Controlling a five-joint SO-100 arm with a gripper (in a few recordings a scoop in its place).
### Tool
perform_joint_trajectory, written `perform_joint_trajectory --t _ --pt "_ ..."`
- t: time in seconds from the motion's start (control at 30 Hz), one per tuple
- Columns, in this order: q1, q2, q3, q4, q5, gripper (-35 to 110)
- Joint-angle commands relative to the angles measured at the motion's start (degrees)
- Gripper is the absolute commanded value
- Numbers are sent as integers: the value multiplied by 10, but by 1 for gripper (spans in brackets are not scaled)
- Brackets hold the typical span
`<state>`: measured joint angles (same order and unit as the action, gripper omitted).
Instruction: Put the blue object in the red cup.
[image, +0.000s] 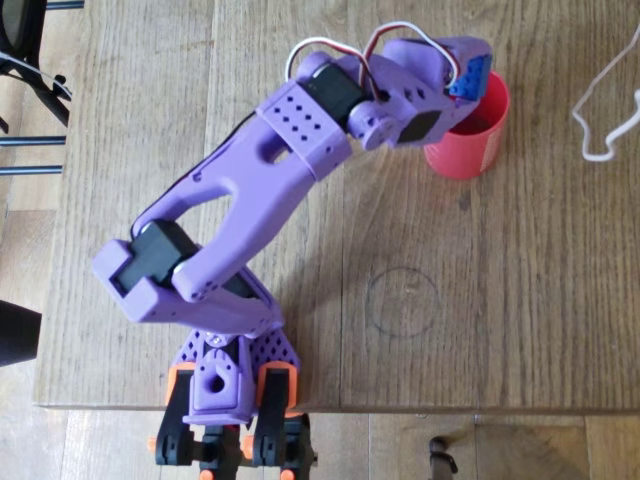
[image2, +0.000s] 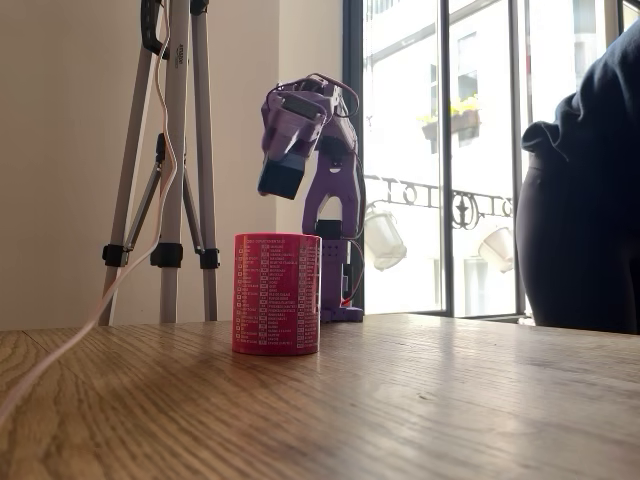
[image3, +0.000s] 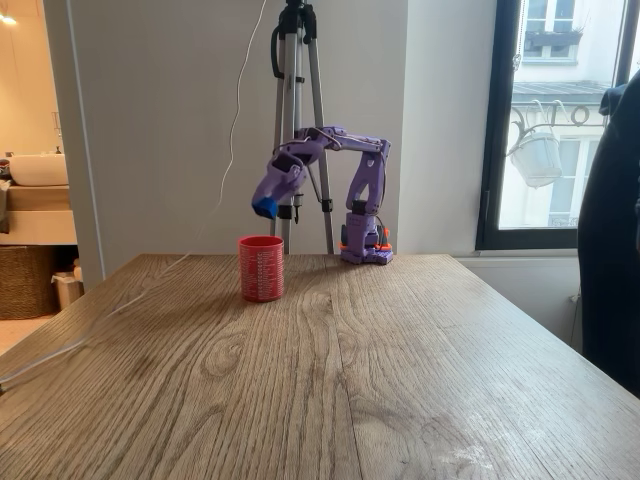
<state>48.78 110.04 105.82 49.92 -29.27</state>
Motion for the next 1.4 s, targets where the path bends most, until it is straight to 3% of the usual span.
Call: perform_joint_trajectory --t 0.0,0.37,0.67,1.37 --pt "-34 104 123 -19 4 0" --pt "-77 121 148 -28 -28 0" --pt "-63 62 143 -148 -35 0" --pt "-18 -77 25 -177 13 0"
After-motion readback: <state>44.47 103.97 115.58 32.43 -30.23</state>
